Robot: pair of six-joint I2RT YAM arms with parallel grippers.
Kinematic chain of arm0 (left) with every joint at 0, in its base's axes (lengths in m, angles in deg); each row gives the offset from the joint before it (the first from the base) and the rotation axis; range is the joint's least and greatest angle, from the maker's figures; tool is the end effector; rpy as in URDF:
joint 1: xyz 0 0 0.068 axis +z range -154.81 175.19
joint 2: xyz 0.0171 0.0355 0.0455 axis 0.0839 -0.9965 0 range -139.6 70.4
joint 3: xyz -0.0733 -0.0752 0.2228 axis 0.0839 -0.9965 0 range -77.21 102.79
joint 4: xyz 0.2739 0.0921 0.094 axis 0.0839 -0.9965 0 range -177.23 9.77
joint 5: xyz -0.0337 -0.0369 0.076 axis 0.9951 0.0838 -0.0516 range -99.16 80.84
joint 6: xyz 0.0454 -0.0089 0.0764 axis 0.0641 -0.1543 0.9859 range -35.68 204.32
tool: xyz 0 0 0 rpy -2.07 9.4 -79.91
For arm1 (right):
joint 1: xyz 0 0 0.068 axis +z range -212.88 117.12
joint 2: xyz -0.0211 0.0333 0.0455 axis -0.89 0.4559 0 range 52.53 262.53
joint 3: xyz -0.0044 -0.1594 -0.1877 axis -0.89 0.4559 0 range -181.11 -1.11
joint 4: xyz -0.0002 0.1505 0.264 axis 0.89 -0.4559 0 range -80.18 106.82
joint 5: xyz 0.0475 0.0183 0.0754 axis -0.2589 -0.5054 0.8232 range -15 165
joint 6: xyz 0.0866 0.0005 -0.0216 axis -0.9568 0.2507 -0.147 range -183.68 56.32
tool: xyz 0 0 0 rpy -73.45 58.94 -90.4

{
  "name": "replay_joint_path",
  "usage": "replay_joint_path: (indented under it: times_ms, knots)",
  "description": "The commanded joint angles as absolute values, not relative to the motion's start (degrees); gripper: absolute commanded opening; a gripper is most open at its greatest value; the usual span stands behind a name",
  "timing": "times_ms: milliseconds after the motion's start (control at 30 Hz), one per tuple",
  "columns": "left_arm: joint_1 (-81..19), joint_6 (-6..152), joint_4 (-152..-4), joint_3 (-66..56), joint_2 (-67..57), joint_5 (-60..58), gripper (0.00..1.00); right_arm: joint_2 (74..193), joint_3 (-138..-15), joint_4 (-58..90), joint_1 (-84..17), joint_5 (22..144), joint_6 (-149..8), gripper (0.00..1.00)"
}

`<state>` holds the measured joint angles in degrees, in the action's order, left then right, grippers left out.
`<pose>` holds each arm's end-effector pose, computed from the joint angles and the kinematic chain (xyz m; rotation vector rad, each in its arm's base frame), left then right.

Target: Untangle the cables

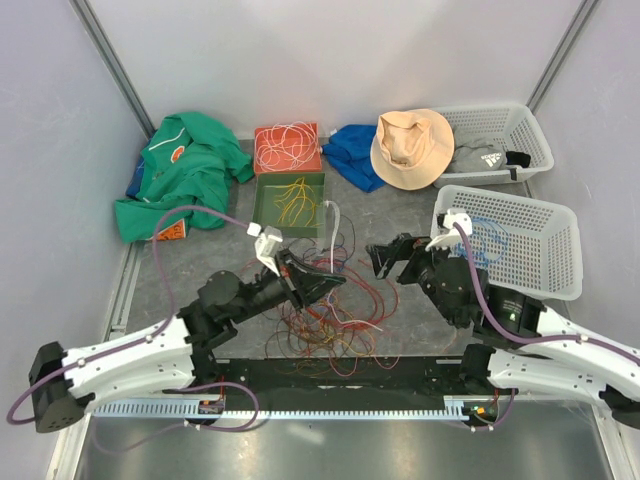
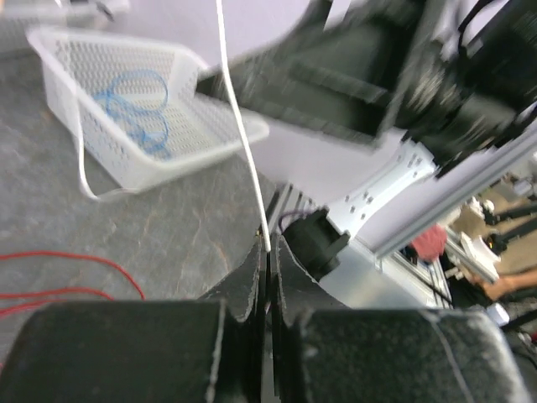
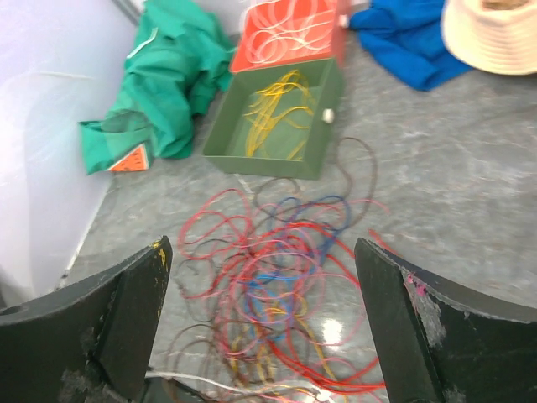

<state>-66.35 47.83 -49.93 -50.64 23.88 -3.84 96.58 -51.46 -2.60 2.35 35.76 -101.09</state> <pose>0.1369 -0.2681 0.2703 0.4232 1.5043 -1.4599 0.1561 0.2184 0.3386 0.0593 1.7978 0.6869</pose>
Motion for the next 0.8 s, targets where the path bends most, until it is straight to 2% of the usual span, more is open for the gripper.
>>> replay_joint_path:
  times_ms: [0,200,333,533,633,767]
  knots:
    - [-66.51,53.02,-64.30,-41.99,29.43,-10.46,0.02,92.88,-48.05,-5.41,2.25,30.79,-102.26,0.98]
    - [-66.43,59.26,-75.02,-29.35,28.22,-19.78,0.02,88.49,-43.83,-6.38,2.34,29.47,-103.84,0.98]
    - [-66.34,65.40,-79.52,-19.40,21.47,-29.08,0.02,84.54,-41.81,-6.64,2.34,29.03,-104.02,0.98]
    - [-64.06,72.96,-82.86,-2.97,10.21,-36.58,0.02,81.54,-37.95,-6.82,2.25,29.91,-104.63,0.98]
    - [-57.57,70.36,-86.45,4.95,2.57,-33.97,0.02,81.54,-35.75,-6.73,2.25,31.05,-106.13,0.98]
    - [-42.39,62.09,-88.93,12.77,-5.79,-26.40,0.02,81.71,-32.84,-5.68,2.25,31.93,-106.83,0.98]
